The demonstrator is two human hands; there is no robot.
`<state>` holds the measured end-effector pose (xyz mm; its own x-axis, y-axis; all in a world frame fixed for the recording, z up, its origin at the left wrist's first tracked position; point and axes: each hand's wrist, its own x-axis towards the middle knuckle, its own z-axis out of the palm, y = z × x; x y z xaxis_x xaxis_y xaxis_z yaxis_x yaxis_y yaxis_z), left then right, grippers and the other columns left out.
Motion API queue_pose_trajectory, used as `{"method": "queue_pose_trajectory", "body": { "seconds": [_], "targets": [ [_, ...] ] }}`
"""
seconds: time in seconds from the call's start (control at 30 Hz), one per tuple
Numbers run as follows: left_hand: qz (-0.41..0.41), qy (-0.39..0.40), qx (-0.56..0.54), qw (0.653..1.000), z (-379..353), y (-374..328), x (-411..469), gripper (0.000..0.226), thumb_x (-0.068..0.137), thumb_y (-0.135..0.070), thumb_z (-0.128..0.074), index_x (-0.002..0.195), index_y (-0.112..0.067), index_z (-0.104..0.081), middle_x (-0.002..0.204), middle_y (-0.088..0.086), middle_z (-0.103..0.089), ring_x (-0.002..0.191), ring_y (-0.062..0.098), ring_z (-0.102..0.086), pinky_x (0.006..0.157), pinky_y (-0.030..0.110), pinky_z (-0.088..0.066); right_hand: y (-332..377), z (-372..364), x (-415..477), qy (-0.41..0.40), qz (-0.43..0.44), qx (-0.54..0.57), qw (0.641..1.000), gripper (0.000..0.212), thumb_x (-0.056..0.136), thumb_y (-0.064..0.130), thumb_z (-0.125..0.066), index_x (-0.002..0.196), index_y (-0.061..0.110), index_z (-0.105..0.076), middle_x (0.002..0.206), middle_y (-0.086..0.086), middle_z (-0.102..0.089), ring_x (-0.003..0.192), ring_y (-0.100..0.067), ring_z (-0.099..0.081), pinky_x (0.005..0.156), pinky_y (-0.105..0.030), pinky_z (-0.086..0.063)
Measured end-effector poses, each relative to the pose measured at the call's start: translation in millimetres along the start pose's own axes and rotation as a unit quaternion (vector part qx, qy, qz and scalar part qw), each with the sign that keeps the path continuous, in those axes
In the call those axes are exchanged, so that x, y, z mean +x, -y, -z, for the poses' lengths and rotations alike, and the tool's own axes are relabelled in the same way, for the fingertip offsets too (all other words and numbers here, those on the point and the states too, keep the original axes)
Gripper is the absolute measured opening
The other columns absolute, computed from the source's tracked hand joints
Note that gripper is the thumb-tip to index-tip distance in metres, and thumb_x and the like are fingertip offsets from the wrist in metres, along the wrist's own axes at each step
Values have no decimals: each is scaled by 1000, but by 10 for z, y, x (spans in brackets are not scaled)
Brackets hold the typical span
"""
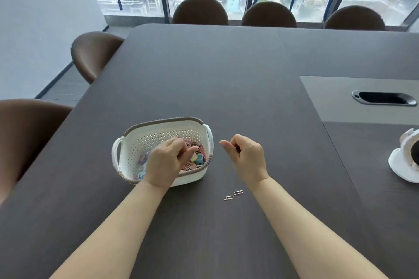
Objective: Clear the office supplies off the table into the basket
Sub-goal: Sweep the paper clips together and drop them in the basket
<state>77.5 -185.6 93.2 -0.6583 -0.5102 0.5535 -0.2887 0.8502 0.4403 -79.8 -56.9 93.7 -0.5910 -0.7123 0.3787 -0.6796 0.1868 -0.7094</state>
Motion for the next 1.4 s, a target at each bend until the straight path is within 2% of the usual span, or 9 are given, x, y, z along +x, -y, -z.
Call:
{"method": "queue_pose_trajectory", "body": {
  "seconds": [0.1,0.4,0.57,0.73,0.83,1.1,1.27,1.33,1.4],
  "targets": [
    [55,31,13,998,252,301,37,41,84,-41,-58,61,-8,-52,56,-4,-48,48,15,-43,45,21,-36,330,-274,169,62,23,23,998,39,84,37,-61,59,11,-47,52,7,-42,48,-12,-37,47,-12,-28],
    [84,129,21,988,378,732,22,14,84,-21,-66,87,-10,-73,94,4,-66,84,20,-60,73,35,-52,387,-746,242,126,-2,-27,992,14,85,17,-65,88,6,-72,82,-3,-63,79,-22,-59,79,-38,-51],
    [26,142,86,986,436,762,-7,11,66,-11,-82,67,-17,-73,73,-1,-69,70,21,-62,61,33,-53,403,-697,185,152,-17,-65,986,15,87,16,-63,98,14,-73,97,0,-71,88,-18,-64,81,-27,-50],
    [62,150,86,983,466,710,-34,12,77,-21,-71,75,-14,-62,71,-3,-65,63,16,-60,60,27,-50,403,-626,144,112,-8,-129,985,22,86,33,-62,84,12,-69,78,-1,-69,71,-19,-60,63,-28,-45],
    [13,130,78,988,418,630,-31,12,77,-21,-71,79,-13,-62,74,-2,-66,65,18,-63,58,26,-47,361,-514,84,24,19,-134,990,26,90,31,-57,78,9,-64,70,-4,-65,62,-23,-57,55,-27,-38],
    [-168,67,10,983,-178,-63,-106,9,80,-22,-51,88,-22,-56,89,-1,-64,80,17,-56,69,28,-47,-383,66,-413,-66,-84,-144,984,18,84,15,-55,97,7,-64,96,-9,-63,89,-31,-56,74,-32,-45],
    [-198,187,-21,962,-784,-324,-512,12,78,-19,-49,83,-19,-60,84,-2,-61,73,16,-54,60,29,-47,-946,349,-937,31,-207,-191,959,22,86,12,-61,108,11,-64,105,-5,-61,102,-27,-53,80,-32,-44],
    [-107,277,-5,955,-989,-347,-637,18,81,-25,-52,94,-18,-64,94,1,-60,81,20,-57,65,31,-52,-1129,437,-1116,94,-264,-212,936,25,89,20,-58,113,15,-61,111,-1,-57,107,-22,-51,84,-31,-43],
    [-7,368,46,929,-1113,-339,-704,30,87,-32,-56,114,-20,-58,112,1,-52,100,22,-53,83,34,-48,-1249,517,-1247,134,-307,-211,918,27,89,25,-58,115,17,-59,114,0,-55,109,-19,-51,86,-29,-42]
  ]
}}
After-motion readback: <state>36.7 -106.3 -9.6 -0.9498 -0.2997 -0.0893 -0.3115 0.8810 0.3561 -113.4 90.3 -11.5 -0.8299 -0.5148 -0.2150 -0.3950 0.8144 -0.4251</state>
